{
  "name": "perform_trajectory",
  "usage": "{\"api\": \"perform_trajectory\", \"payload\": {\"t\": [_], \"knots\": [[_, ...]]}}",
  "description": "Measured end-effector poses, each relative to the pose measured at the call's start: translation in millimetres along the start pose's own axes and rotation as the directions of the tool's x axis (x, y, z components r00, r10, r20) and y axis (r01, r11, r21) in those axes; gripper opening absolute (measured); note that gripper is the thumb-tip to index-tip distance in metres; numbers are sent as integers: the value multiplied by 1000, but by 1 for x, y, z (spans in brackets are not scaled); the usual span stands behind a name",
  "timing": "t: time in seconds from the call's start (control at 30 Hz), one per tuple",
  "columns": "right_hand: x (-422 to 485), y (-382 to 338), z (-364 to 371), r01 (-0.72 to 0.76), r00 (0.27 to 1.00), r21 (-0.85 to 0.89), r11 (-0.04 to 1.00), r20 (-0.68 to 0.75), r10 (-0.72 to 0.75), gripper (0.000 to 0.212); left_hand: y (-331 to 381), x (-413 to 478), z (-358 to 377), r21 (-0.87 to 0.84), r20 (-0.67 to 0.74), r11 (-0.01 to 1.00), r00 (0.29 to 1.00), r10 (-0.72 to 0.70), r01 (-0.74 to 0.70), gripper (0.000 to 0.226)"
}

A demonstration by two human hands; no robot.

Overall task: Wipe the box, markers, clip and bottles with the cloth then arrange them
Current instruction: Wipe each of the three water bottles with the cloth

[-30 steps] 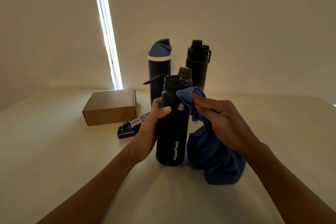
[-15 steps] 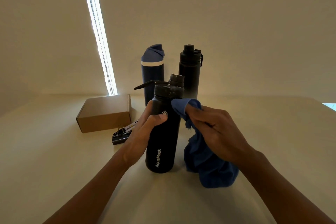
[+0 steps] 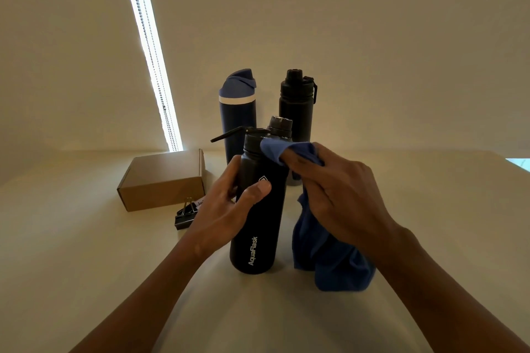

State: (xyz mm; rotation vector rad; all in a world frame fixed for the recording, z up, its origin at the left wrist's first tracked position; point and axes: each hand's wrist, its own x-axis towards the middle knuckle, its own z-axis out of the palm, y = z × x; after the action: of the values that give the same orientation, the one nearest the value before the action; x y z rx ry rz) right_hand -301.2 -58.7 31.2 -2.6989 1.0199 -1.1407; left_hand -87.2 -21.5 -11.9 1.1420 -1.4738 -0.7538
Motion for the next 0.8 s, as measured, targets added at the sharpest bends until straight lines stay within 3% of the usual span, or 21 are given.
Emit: {"api": "perform_trajectory", "payload": {"t": [0.1, 0.2, 0.27, 0.33, 0.43, 0.53, 0.67, 0.8], "knots": [[4, -13, 1, 41, 993, -3, 999, 111, -40, 45, -1, 0, -2, 16, -11, 1000, 1000, 10, -10, 57], [3, -7, 5, -90, 961, 93, 992, 269, 62, 42, 1, 0, -1, 30, -4, 999, 1000, 25, -25, 55], [4, -2, 4, 47, 999, 0, 999, 2, -47, 42, 0, 0, 1, 41, 12, 999, 1000, 21, -22, 53], [2, 3, 3, 89, 984, -56, 994, -151, -96, 42, -3, 0, 0, 39, 22, 999, 999, 26, -27, 54], [-6, 7, 10, 146, 984, -62, 987, -96, -151, 41, -5, 0, -2, 20, 15, 1000, 1000, 6, -7, 63], [-11, 12, 12, 99, 995, 0, 995, -3, -99, 46, -3, 1, -3, 6, 0, 1000, 1000, -15, 15, 52], [-3, 6, 8, 109, 983, 11, 994, -149, -106, 31, -3, 1, -6, -7, 12, 1000, 1000, -18, 19, 57], [-12, -9, 2, 150, 989, -73, 986, 13, -149, 40, -1, 1, -6, -51, -4, 998, 1000, -26, 25, 59]]}}
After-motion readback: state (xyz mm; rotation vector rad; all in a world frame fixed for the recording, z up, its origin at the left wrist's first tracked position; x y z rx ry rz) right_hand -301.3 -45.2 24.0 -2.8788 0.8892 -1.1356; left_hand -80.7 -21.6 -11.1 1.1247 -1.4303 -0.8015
